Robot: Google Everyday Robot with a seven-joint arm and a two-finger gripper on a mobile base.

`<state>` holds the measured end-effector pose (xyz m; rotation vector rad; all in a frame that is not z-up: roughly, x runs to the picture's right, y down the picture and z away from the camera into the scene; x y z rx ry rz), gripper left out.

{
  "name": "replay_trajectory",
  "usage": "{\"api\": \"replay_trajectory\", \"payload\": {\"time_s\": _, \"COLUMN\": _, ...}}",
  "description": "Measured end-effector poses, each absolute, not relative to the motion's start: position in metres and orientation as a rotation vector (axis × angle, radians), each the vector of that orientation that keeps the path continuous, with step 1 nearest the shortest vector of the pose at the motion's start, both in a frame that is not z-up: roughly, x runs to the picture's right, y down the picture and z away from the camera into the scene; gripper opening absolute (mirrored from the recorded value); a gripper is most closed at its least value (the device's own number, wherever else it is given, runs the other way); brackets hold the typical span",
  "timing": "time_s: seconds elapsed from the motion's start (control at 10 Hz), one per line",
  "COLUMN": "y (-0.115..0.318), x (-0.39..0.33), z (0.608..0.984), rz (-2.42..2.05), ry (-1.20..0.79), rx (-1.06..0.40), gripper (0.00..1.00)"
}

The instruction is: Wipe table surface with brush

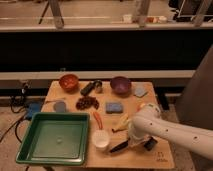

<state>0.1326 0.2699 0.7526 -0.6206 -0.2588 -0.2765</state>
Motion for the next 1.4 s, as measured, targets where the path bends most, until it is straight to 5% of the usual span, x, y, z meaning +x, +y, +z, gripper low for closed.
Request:
{"api": "replay_trajectory", "payload": {"time_s": 0.7, "y": 0.235, "x": 0.147, "z": 0.731, "rz": -0.097, "ry": -0.652, "rx": -0.454, "gripper": 0.0}}
{"api": "replay_trajectory", "payload": {"time_s": 1.4, "y": 0.232, "x": 0.138, "z": 0.733, "rz": -0.119, "ry": -0.657, "rx": -0.418, "gripper": 0.0}}
